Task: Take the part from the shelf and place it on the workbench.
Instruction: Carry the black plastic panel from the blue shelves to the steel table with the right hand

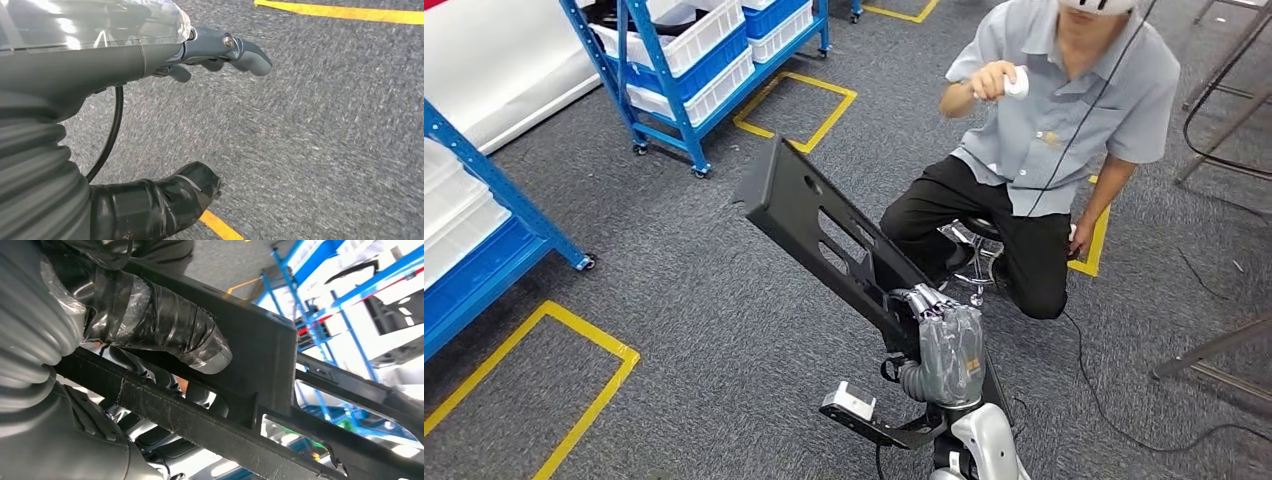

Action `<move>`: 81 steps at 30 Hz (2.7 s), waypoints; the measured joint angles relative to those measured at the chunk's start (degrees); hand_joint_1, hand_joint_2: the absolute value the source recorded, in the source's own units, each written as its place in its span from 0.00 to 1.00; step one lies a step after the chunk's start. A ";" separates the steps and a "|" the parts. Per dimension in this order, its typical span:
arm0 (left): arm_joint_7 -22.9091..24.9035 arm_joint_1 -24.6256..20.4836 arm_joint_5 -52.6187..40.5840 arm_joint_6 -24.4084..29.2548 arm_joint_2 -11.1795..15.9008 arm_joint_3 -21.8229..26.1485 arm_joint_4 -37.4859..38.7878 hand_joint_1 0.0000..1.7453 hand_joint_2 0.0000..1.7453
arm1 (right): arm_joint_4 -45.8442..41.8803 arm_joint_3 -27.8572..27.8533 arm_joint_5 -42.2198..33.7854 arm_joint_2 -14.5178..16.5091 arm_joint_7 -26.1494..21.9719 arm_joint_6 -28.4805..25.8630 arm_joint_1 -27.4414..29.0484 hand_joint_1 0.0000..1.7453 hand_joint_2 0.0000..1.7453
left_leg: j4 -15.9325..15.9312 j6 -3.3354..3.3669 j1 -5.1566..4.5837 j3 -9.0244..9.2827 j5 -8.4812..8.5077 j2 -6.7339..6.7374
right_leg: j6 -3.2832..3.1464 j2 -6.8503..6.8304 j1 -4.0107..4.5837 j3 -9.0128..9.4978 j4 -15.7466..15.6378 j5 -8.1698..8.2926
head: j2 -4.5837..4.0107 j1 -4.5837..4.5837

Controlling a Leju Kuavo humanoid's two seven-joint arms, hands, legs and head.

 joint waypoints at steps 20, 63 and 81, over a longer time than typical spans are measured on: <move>0.44 0.63 -0.39 0.26 -0.31 -0.04 0.00 0.00 1.00 | -2.69 -2.28 -0.51 -0.31 -0.46 -1.49 4.01 1.00 1.00 | -0.52 1.63 0.53 0.22 0.53 -4.35 | 1.24 2.59 -0.49 -5.26 10.04 -4.88 | 0.00 0.29; 0.37 0.42 -0.58 0.15 -0.28 0.00 0.00 0.00 1.00 | -5.57 -6.02 -1.40 -0.64 -1.70 -2.27 7.56 1.00 1.00 | 1.25 -0.13 -0.23 0.23 -1.43 0.68 | -0.96 -0.62 0.45 1.06 -1.01 0.24 | 0.00 0.17; 0.68 0.65 -0.63 0.20 -0.21 0.04 0.00 0.00 1.00 | -6.08 -6.54 -1.40 -0.46 -2.08 -2.68 8.76 1.00 1.00 | 0.15 1.71 0.61 -0.24 0.73 -4.38 | 1.53 2.78 -0.46 -4.26 9.19 -4.88 | 0.00 0.32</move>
